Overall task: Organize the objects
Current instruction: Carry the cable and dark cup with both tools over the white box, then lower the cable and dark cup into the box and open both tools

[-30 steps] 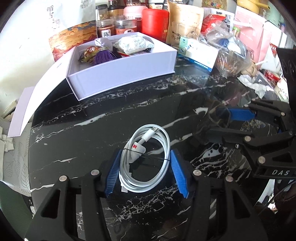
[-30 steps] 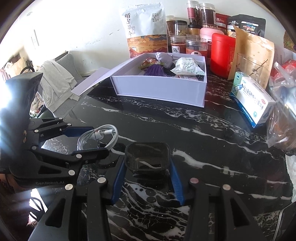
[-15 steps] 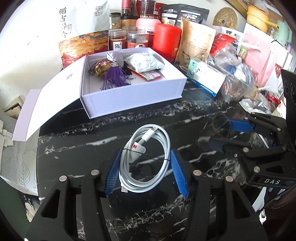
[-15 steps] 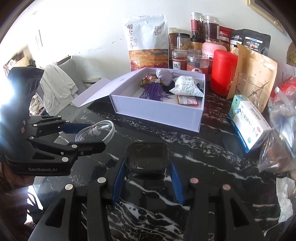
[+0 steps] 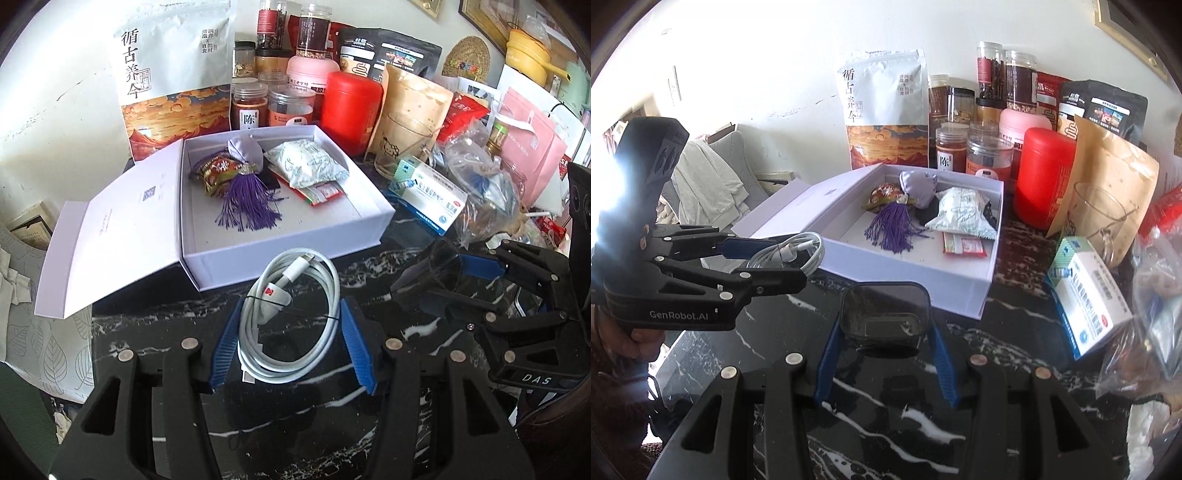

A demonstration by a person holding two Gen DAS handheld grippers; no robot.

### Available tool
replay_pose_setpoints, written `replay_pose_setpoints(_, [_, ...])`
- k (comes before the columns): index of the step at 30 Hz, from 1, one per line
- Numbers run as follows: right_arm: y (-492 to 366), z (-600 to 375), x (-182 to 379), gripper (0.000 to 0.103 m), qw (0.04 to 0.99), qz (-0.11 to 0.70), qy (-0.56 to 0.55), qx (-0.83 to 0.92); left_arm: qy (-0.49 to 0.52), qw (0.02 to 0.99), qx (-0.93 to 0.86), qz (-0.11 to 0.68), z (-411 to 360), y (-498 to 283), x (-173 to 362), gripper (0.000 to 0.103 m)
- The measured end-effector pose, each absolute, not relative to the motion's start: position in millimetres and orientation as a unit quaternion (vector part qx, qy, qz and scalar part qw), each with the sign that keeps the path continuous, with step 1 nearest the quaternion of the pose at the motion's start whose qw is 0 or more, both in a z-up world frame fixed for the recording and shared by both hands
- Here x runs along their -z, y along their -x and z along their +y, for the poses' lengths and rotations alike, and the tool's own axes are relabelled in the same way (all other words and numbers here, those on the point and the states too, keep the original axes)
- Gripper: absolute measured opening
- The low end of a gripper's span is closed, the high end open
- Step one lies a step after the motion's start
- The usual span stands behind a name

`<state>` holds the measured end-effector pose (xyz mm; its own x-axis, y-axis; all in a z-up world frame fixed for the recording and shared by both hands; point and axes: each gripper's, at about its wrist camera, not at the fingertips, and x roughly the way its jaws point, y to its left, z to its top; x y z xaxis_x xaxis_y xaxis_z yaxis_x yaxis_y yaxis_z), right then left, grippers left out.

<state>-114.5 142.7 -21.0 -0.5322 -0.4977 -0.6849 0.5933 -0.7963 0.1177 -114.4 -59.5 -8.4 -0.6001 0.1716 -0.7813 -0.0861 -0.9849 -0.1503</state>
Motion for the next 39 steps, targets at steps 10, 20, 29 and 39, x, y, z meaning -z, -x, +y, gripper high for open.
replay_pose_setpoints(10, [158,132,8,0.047,0.314,0.073,-0.359,0.876,0.427,0.054,-0.901,-0.044,-72,157,-9,0.052])
replay_pose_setpoints(20, [209,125,5,0.047,0.305,0.078,-0.353,0.881,0.421,0.046,-0.905,-0.030,-76,215,-11,0.052])
replay_pose_setpoints(29, [249,118,12,0.047,0.300,0.080,-0.356,0.881,0.429,0.047,-0.902,-0.019,-76,258,2,0.052])
replay_pose_setpoints(39, [276,104,29,0.047,0.300,0.091,-0.368,0.875,0.449,0.039,-0.893,-0.010,-79,289,29,0.052])
